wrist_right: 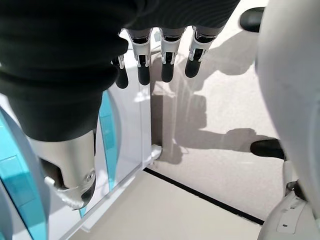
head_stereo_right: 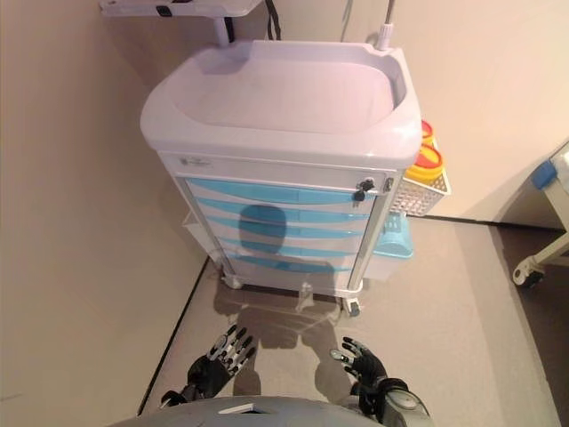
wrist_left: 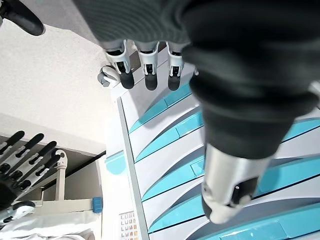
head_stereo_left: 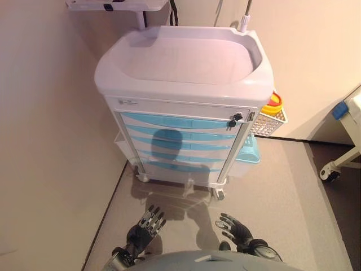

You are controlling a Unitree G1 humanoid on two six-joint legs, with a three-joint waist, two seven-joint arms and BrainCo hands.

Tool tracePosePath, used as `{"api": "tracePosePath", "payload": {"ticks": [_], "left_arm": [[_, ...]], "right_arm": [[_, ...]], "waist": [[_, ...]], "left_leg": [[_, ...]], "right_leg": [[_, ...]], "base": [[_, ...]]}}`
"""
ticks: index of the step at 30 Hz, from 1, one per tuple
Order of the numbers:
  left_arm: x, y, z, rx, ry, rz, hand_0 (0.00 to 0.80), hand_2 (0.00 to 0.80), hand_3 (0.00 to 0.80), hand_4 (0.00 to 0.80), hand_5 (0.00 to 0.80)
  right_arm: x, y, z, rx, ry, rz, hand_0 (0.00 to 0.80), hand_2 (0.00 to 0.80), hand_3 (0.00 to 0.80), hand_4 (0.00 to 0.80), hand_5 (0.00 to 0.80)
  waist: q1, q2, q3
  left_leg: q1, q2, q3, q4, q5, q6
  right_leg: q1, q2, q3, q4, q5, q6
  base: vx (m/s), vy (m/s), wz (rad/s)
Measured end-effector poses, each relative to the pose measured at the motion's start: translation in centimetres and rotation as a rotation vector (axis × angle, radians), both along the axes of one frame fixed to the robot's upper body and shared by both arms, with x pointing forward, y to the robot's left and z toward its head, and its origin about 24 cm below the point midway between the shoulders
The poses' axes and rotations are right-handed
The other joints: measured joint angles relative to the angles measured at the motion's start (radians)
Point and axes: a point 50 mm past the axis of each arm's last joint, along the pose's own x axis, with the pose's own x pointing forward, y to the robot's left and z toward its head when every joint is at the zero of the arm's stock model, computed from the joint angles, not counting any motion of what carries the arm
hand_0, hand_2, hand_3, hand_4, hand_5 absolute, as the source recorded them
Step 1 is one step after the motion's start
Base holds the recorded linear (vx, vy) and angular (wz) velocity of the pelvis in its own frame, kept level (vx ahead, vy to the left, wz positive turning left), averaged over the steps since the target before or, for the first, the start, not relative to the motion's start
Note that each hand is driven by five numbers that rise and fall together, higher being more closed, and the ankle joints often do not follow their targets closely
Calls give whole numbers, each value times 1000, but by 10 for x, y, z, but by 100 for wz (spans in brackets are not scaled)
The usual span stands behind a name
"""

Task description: Open the drawer and pick up the medicine

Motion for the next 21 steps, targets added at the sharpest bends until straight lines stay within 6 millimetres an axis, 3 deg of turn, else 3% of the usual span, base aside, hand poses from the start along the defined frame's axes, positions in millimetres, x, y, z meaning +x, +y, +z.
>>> {"api": "tracePosePath", "payload": {"ticks": [21], "left_arm": [[0, -2, 0, -7, -4, -13, 0, 0, 0, 0, 0]], "right_arm": [[3, -1, -1, 13, -5, 13, 0, 0, 0, 0, 0]], "waist": [[0, 4, -4]], "left_leg": [[1, -2, -1, -2, 0, 0]], "right_leg": [[3, -6, -21, -1, 2, 3]], "base": [[0, 0, 0]]}}
